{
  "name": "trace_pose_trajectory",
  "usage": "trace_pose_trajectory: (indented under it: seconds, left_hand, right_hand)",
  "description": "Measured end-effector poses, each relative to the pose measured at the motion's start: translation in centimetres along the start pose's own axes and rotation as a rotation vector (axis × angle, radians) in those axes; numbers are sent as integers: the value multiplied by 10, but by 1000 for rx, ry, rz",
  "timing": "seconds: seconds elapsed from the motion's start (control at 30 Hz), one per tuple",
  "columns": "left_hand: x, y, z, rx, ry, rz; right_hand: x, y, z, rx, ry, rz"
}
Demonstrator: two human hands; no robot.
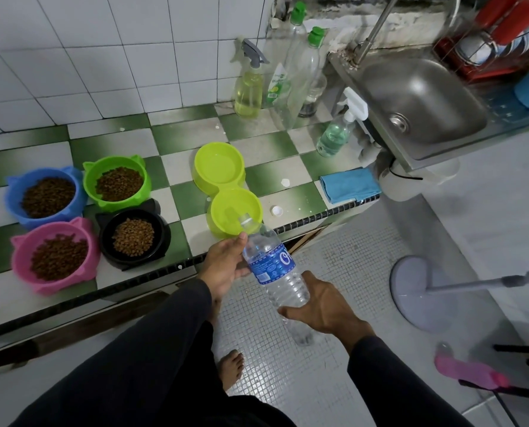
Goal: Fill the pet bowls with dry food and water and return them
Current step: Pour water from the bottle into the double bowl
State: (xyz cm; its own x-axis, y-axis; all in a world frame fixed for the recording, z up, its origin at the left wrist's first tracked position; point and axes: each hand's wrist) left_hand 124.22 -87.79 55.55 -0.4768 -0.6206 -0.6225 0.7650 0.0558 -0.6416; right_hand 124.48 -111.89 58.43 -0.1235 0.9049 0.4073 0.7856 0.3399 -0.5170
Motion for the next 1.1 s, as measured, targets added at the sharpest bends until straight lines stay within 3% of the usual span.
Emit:
trace_pose_trajectory:
  seconds: [0.57,1.1]
  left_hand:
    - [-56,4,24,-9,9,229]
    - [-117,53,24,-12,-57,198]
  right_hand:
    - [27,30,-41,-98,74,-64]
    - [60,96,-87,-85,-47,-39]
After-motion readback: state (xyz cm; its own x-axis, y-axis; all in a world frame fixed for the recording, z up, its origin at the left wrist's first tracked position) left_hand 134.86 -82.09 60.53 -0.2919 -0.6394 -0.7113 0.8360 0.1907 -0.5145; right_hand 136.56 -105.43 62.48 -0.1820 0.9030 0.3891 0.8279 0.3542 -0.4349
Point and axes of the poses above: each hand's wrist, its own y-axis towards the middle knuckle, its own z-axis out of the palm, x = y × z, and after that the axes turned 6 degrees about -y, right-handed
